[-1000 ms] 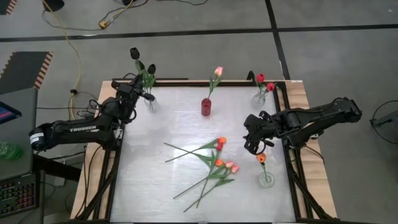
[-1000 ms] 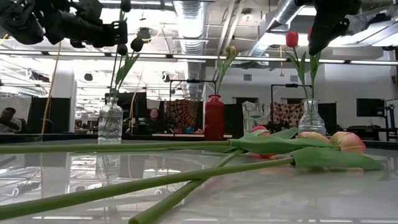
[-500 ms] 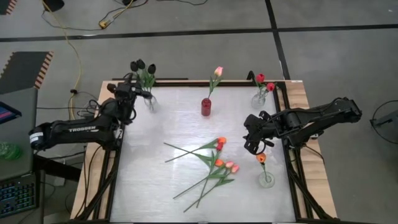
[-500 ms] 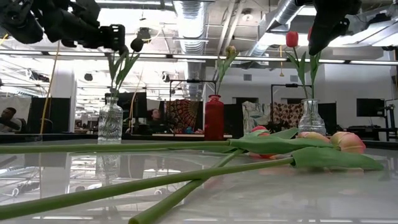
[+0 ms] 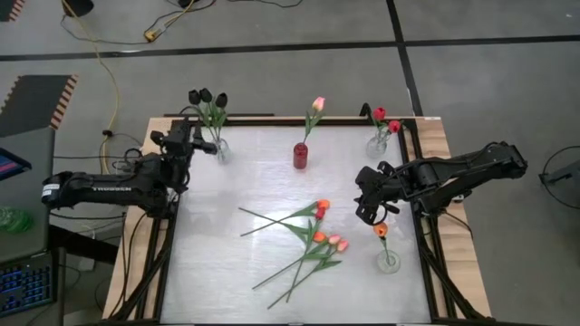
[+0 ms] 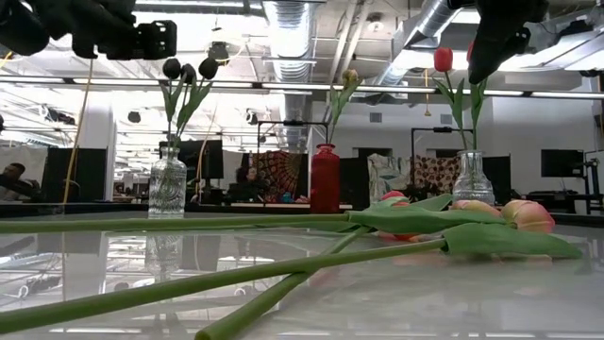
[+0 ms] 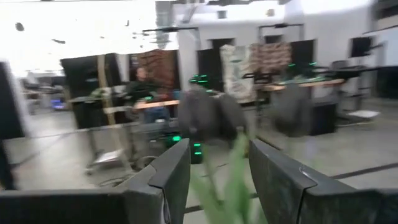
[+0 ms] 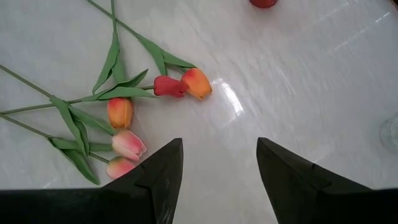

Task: Sort flowers into vase by color
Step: Put the red flower into the top right transparent vase

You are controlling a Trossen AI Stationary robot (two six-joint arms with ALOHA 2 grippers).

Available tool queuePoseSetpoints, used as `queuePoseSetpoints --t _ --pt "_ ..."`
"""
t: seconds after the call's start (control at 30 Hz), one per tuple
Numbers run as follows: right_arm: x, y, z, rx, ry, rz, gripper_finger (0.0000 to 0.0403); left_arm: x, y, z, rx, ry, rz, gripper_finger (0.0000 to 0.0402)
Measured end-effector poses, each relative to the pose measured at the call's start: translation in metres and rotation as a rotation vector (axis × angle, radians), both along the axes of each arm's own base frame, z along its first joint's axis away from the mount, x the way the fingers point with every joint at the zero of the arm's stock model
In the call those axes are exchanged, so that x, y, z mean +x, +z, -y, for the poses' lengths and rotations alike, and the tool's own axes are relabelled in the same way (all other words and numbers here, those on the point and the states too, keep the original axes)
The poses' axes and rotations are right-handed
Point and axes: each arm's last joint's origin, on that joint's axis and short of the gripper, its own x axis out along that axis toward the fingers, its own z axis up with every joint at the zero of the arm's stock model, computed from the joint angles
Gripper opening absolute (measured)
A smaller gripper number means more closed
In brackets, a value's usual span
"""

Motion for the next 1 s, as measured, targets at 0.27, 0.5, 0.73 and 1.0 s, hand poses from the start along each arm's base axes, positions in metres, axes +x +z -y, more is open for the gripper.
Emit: queuePoseSetpoints --t 0.27,0.5,0.73,1.0 --pt "0.000 0.000 0.000 0.000 0.000 0.000 0.0232 0.019 -0.014 0.024 -0.002 -0.428 -0.029 0.0151" --pt "0.000 0.000 0.000 0.000 0.000 0.000 0.0232 0.038 -0.030 0.038 -0.100 -0.816 0.003 0.0151" --pt "0.000 0.000 0.000 0.000 0.000 0.000 0.0232 0.067 -0.059 0.045 -0.224 -1.034 -0.086 0.0151" --pt "0.000 0.000 0.000 0.000 0.000 -0.001 0.0232 0.123 -0.078 0.052 -0.324 -1.171 -0.201 0.0151"
